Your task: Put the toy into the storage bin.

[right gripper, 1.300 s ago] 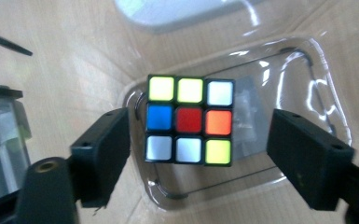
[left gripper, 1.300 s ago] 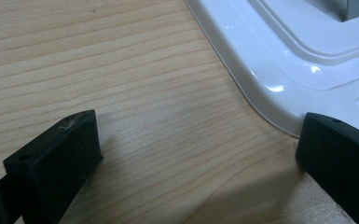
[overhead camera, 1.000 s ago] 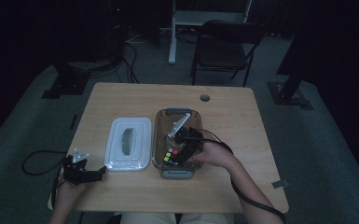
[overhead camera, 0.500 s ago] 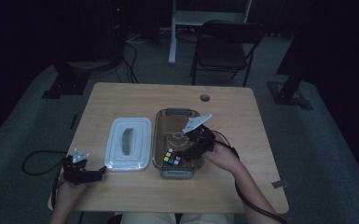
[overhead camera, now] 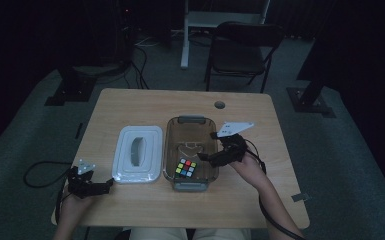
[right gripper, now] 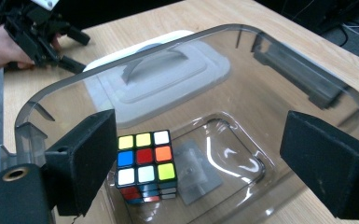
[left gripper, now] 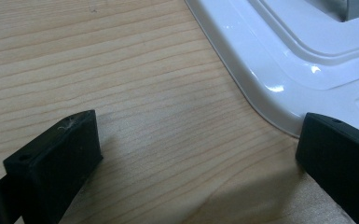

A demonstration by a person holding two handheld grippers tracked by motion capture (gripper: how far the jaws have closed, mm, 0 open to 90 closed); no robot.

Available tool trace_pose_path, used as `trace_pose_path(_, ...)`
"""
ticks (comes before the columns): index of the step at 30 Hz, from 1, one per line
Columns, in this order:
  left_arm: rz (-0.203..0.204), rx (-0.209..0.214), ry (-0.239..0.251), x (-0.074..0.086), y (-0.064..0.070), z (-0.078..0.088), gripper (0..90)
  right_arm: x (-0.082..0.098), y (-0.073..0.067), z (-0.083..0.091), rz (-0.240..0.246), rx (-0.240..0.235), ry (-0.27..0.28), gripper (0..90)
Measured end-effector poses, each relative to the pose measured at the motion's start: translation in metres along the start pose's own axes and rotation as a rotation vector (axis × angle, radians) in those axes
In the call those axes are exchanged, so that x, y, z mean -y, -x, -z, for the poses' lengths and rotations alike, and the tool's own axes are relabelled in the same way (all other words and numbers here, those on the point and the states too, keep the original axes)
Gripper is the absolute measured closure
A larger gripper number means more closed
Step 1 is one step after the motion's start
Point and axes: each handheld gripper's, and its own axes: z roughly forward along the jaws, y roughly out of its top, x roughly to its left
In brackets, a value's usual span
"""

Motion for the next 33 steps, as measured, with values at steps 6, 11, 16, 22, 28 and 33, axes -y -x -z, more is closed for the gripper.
trace_pose_path(6,0.002,0.001,0.000,0.000,0.000,0.000,0.5,0.012,0.005,0.015,-0.012,0.075,0.054,10.8)
trace_pose_path(11,0.002,0.001,0.000,0.000,0.000,0.000,0.5,0.024,0.012,0.025,-0.028,0.115,0.062,10.8)
trace_pose_path(16,0.002,0.001,-0.001,0.000,0.000,0.000,0.5,0.040,0.020,0.037,-0.070,0.152,0.094,10.9)
trace_pose_path(22,0.000,0.001,-0.002,0.000,0.000,0.000,0.5,0.059,0.026,0.044,-0.084,0.223,0.074,10.9)
trace_pose_path(28,-0.001,0.001,-0.002,0.000,0.000,0.000,0.5,0.084,0.031,0.041,-0.132,0.262,0.055,10.8)
trace_pose_path(33,0.000,0.001,-0.003,0.000,0.000,0.000,0.5,0.104,0.032,0.035,-0.165,0.299,0.043,10.8)
